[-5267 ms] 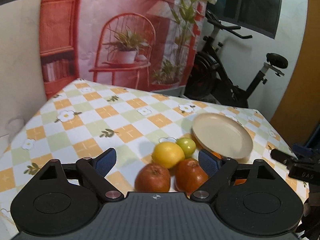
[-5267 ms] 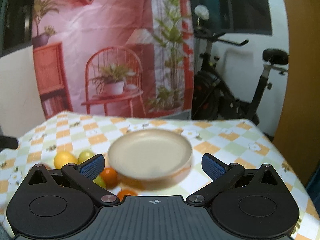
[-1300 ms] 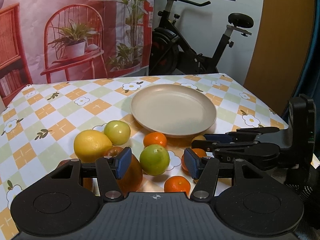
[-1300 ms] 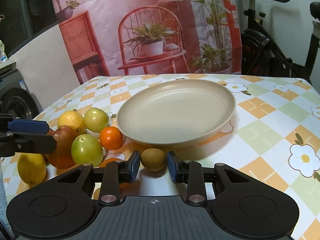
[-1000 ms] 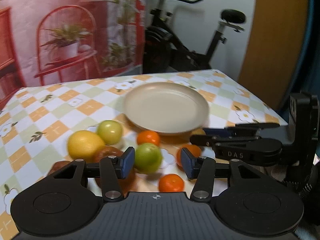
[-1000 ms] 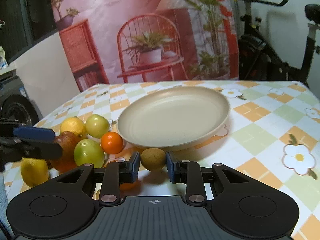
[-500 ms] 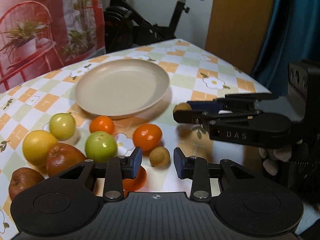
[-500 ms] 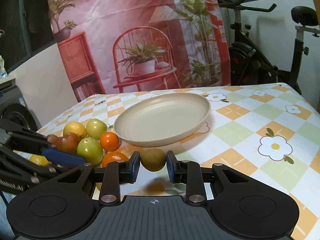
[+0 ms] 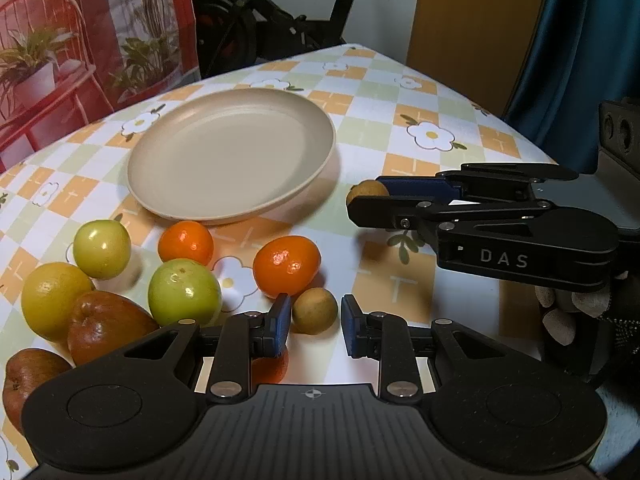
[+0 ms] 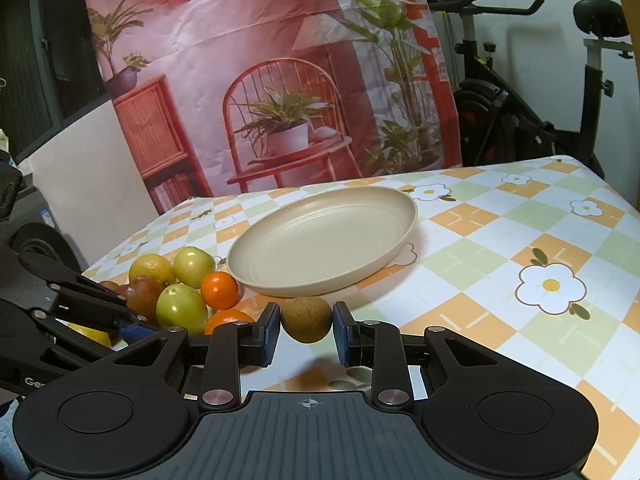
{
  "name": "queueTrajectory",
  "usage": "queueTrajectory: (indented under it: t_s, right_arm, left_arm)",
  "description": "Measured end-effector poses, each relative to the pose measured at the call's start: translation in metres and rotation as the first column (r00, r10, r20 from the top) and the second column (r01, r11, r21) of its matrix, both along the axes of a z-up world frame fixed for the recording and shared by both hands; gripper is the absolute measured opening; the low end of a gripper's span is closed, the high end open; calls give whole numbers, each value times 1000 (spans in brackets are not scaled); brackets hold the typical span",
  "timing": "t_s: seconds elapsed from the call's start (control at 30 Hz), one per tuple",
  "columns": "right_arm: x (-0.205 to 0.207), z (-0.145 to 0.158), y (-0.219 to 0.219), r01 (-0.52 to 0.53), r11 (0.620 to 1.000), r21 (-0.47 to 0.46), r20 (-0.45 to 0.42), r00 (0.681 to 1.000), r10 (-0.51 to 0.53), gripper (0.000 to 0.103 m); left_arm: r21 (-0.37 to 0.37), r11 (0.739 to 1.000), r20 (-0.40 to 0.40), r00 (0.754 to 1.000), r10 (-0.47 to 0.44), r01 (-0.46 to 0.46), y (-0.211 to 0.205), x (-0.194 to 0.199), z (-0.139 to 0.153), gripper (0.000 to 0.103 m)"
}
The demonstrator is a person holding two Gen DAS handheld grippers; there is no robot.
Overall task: Organize fruits
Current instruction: 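Close the left gripper on another small brown fruit while the right gripper holds its fruit, then carry both small brown fruits over the beige plate and open both grippers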
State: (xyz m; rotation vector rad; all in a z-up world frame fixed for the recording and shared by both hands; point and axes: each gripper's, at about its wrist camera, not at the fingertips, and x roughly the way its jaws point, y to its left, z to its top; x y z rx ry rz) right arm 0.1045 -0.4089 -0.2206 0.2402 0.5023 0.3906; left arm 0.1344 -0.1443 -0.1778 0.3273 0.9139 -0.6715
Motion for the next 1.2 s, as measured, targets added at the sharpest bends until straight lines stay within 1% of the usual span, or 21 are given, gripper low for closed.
queueTrajectory:
  t_s: [0.13, 0.23, 0.37, 0.6, 0.83, 1.2]
  right_arm:
    - [1, 0, 0, -1, 1000, 1, -1, 1000, 1, 26]
    - [1, 0, 0, 0, 1000, 1, -1, 1000, 0, 26]
    - [0, 0, 1, 0, 1000, 2, -1, 1000, 0, 26]
    - [-2, 1, 3, 10, 1000, 14, 11, 1000, -10, 26]
    - [1, 7, 1, 13, 1000, 21, 1, 1000, -13, 26]
    - [13, 39, 2, -14, 1000, -17, 27, 1000, 14, 26]
  left_arm:
    - [-4, 1000, -29, 1000, 4, -4, -1, 4, -4, 29]
    - [5, 1000, -27, 1000, 9, -9, -3, 5, -6, 28]
    - [-13, 1000, -15, 1000, 14, -14, -2, 3, -3, 27]
    - [-65, 998, 35, 999, -3, 5, 4, -3, 14, 27]
    - [-104, 994, 93, 995, 34, -24, 13, 2, 33, 27]
    - [-155, 984, 150, 982, 113, -90, 28, 22, 55, 27]
